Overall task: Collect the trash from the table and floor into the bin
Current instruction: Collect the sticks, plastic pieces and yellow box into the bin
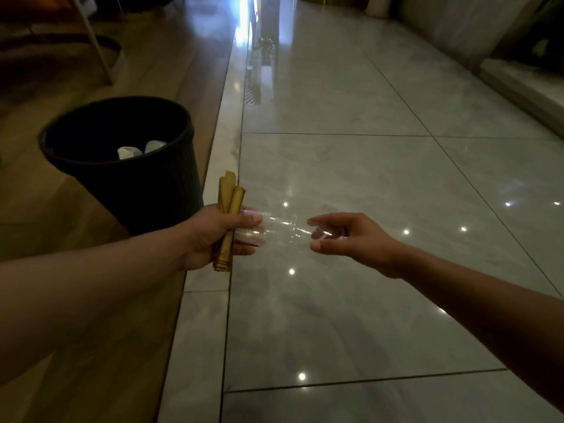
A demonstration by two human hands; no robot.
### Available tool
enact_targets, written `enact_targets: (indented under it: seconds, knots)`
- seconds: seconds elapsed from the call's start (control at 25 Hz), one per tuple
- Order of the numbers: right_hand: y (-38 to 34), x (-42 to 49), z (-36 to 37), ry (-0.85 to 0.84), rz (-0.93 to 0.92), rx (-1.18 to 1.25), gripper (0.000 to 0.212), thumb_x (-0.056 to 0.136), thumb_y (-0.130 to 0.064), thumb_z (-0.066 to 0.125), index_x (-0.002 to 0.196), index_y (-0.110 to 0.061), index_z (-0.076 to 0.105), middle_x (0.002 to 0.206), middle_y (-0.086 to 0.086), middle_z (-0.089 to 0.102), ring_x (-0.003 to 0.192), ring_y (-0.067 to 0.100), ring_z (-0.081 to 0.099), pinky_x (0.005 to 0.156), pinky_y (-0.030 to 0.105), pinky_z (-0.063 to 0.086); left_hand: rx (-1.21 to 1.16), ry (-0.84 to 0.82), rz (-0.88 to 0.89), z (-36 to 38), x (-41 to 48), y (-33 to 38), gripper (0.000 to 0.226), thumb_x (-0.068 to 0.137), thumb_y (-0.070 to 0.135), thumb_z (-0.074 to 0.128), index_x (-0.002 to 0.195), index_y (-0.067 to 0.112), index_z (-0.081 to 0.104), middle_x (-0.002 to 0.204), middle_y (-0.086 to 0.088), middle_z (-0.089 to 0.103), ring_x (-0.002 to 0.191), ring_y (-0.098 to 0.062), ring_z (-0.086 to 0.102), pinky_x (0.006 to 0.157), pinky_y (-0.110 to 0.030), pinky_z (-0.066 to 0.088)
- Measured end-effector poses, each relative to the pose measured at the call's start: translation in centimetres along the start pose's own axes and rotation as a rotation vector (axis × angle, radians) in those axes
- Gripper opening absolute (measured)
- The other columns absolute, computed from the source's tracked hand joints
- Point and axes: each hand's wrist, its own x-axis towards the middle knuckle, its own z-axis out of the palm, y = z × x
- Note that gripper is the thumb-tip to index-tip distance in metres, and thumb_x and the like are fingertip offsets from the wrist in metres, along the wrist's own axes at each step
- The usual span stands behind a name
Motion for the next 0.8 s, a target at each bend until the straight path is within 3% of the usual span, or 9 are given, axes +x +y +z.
enact_targets:
  seconds: [0.08,0.16,0.28,0.4,0.56,0.8]
  knots:
    - [-1.1,0.4,1.1,0.015,-0.046,0.019,0.050,0.080,-0.027,0.076,0.127,-0.017,0.062,0.107,0.006,0.072,0.093,0.010,0.071,0.079,0.022,0.059,0.004,-0.015,0.024,0.2,-0.3,0.5,0.040,0.061,0.025,0.084,0.099,0.015,0.074,0.098,-0.013,0.077,0.090,-0.031,0.075,0.062,-0.033,0.060]
    - [-1.9,0.6,2.1,0.075,-0.014,0.191,0.041,0.088,-0.040,0.063,0.124,-0.020,0.060,0.115,0.011,0.067,0.098,0.022,0.068,0.084,0.035,0.061,-0.013,-0.020,0.041,0.4,-0.7,0.8,0.040,0.062,0.023,0.083,0.099,0.013,0.073,0.094,-0.012,0.078,0.089,-0.030,0.075,0.062,-0.033,0.061]
    - [-2.4,0.8,2.5,0.105,0.138,0.575,0.065,0.082,-0.068,0.046,0.133,-0.027,0.052,0.128,0.003,0.060,0.113,0.026,0.062,0.092,0.043,0.057,-0.069,-0.016,0.050,0.3,-1.0,1.1,0.039,0.064,0.020,0.080,0.101,0.011,0.072,0.094,-0.012,0.078,0.090,-0.030,0.075,0.062,-0.034,0.061]
    - [-2.5,1.0,3.3,0.121,0.172,0.744,0.072,0.082,-0.073,0.044,0.142,-0.033,0.042,0.135,-0.001,0.054,0.117,0.027,0.059,0.096,0.046,0.053,-0.110,-0.008,0.069,0.5,-1.0,1.2,0.036,0.066,0.017,0.079,0.101,0.012,0.073,0.099,-0.014,0.077,0.090,-0.030,0.075,0.062,-0.033,0.061]
    - [-3.0,1.4,5.3,0.148,0.151,0.651,0.052,0.089,-0.065,0.045,0.127,-0.030,0.050,0.129,0.005,0.054,0.115,0.028,0.059,0.096,0.046,0.053,-0.085,-0.003,0.113,2.0,-0.8,0.7,0.044,0.063,0.011,0.081,0.105,0.015,0.070,0.110,-0.013,0.071,0.092,-0.028,0.074,0.068,-0.037,0.061]
    - [-1.4,1.4,5.9,0.165,0.173,0.558,0.048,0.090,-0.056,0.053,0.126,-0.024,0.049,0.129,0.011,0.055,0.114,0.029,0.062,0.094,0.047,0.055,0.010,-0.018,0.121,3.7,-0.5,-0.7,0.046,0.065,0.011,0.080,0.108,0.017,0.068,0.109,-0.009,0.070,0.087,-0.021,0.075,0.066,-0.033,0.061]
